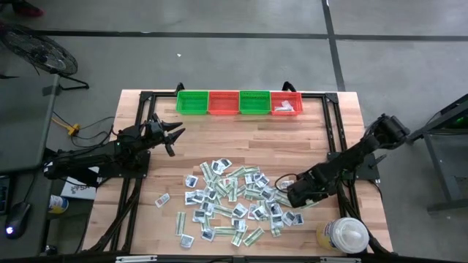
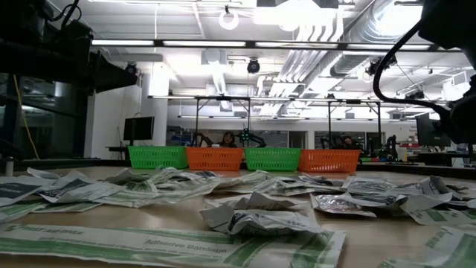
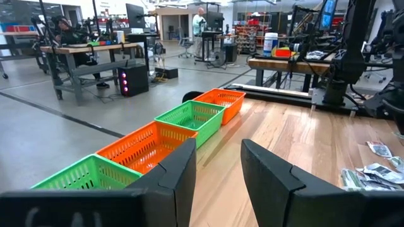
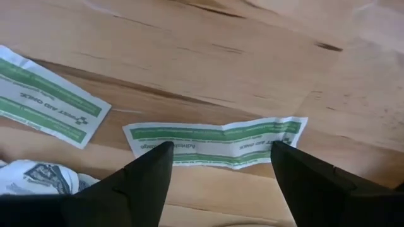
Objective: Pick & Place First Aid Supplies
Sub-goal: Put the green bandage pack in the right orange bin
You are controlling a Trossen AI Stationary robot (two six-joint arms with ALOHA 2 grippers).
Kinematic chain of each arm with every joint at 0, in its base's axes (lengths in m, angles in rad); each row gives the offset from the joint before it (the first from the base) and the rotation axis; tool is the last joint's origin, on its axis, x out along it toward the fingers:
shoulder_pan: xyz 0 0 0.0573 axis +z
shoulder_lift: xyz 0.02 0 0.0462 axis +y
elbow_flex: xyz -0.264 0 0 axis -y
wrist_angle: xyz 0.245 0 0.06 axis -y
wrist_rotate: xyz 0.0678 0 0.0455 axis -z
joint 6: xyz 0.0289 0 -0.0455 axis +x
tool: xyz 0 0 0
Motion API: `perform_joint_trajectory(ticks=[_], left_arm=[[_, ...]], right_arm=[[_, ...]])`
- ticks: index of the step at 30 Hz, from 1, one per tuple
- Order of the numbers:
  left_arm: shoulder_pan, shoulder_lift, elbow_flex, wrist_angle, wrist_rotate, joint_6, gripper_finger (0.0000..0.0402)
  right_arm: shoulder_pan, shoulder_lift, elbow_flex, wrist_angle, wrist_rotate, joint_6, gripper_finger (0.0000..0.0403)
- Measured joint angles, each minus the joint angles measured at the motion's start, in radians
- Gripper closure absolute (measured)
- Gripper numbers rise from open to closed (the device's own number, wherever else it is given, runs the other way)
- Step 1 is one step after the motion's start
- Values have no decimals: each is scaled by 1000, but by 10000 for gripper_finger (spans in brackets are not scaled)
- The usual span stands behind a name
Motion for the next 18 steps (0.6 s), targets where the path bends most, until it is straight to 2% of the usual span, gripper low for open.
perform_joint_trajectory(ticks=[10, 18], left_arm=[[0, 0, 0, 0, 0, 0, 279], [0, 0, 0, 0, 0, 0, 279]], right_arm=[[-20, 2, -11, -55, -4, -93, 207], [-19, 2, -12, -57, -9, -96, 277]])
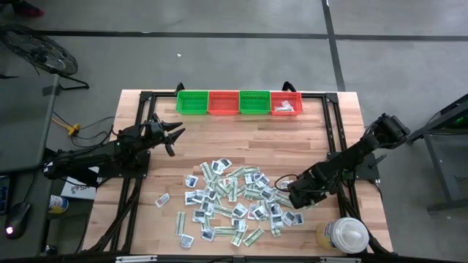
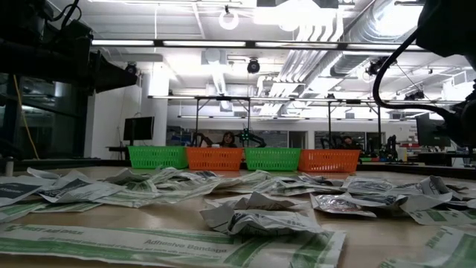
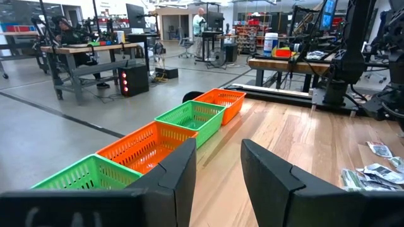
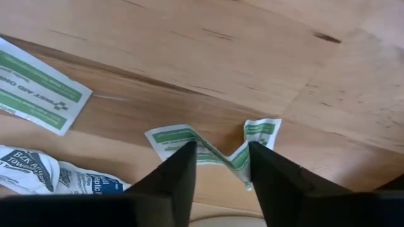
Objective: Pick & Place First Aid Supplies
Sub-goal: Put the green bandage pack in the right orange bin
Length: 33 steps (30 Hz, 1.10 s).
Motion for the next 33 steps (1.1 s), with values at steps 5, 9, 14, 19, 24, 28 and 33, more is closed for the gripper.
perform_joint_trajectory(ticks=[5, 9, 14, 19, 24, 28, 33], left_arm=[[0, 0, 0, 0, 0, 0, 279], [0, 0, 0, 0, 0, 0, 279], [0, 0, 0, 0, 0, 0, 279], [0, 0, 0, 0, 0, 0, 279], [0, 0, 0, 0, 0, 0, 279], [0, 0, 0, 0, 0, 0, 279], [0, 0, 0, 0, 0, 0, 279]], right_arm=[[1, -15, -4, -1, 10, 1, 326], [1, -42, -9, -1, 32, 0, 365], [1, -113, -10, 5, 135, -2, 398], [-10, -218, -13, 7, 224, 4, 399], [-66, -358, -11, 44, 300, -59, 399], [-150, -473, -10, 109, 385, -194, 400], [-303, -581, -8, 183, 439, -405, 401]])
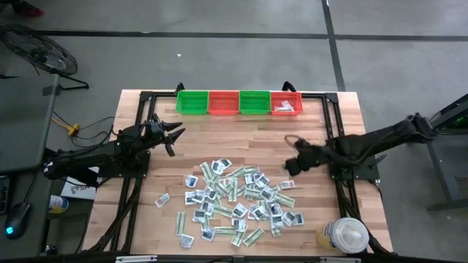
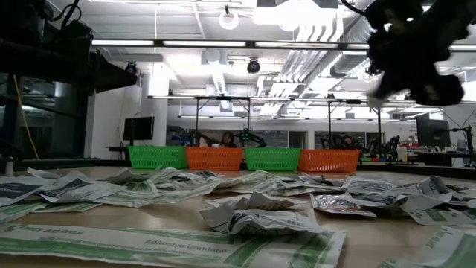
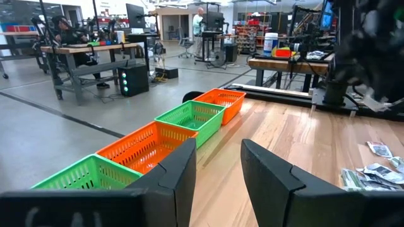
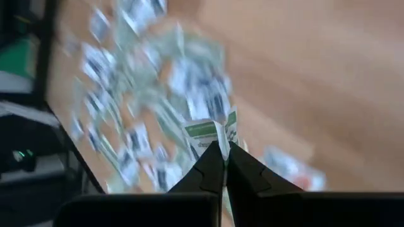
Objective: Pick & Place First Aid Supplies
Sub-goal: Put the green bandage pack in the right orange bin
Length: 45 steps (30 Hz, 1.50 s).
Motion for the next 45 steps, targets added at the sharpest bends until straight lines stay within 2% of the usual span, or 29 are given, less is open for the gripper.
perform_joint_trajectory(ticks=[5, 11, 16, 22, 28, 34, 39, 45], left_arm=[[0, 0, 0, 0, 0, 0, 279], [0, 0, 0, 0, 0, 0, 279], [0, 0, 0, 0, 0, 0, 279], [0, 0, 0, 0, 0, 0, 279], [0, 0, 0, 0, 0, 0, 279], [0, 0, 0, 0, 0, 0, 279], [0, 0, 0, 0, 0, 0, 279], [0, 0, 0, 0, 0, 0, 279]], right_arm=[[-183, -27, 19, 23, -6, -205, 401], [-441, 19, 113, 15, -18, -427, 402], [-662, 125, 217, -57, -30, -522, 401], [-847, 327, 388, -130, -38, -619, 401], [-947, 544, 548, -220, -45, -646, 402], [-999, 699, 605, -228, -110, -640, 402], [-1017, 768, 606, -230, -115, -620, 396], [-1027, 786, 606, -230, -100, -598, 364]])
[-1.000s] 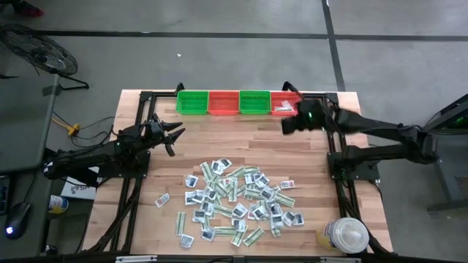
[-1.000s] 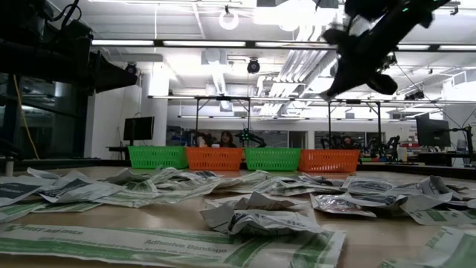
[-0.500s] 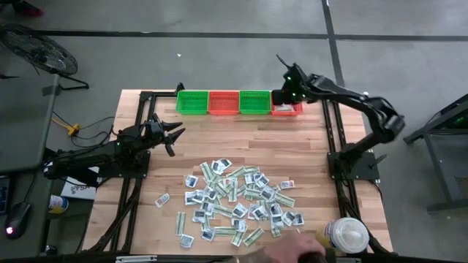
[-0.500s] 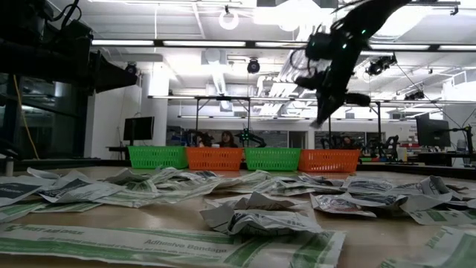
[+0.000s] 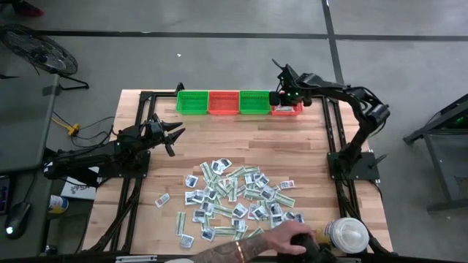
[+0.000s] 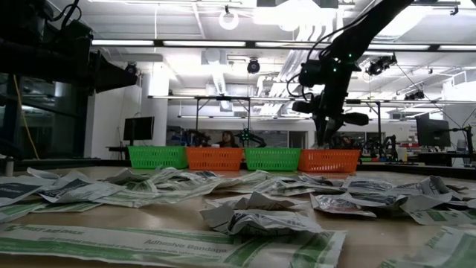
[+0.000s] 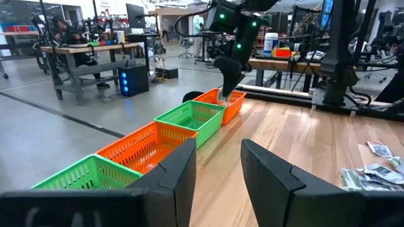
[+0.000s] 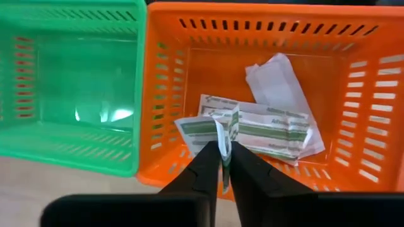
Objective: Pick & Place First Aid Supplies
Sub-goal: Put the green bandage pack in the right orange bin
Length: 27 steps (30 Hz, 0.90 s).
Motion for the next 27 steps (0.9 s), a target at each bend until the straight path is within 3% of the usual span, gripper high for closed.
perform_joint_trajectory(ticks=[18, 27], left_arm=[[0, 0, 0, 0, 0, 0, 279], [0, 0, 0, 0, 0, 0, 279]], right_arm=[[-13, 0, 0, -18, 28, 14, 223], [38, -72, 0, -38, -4, -24, 203]])
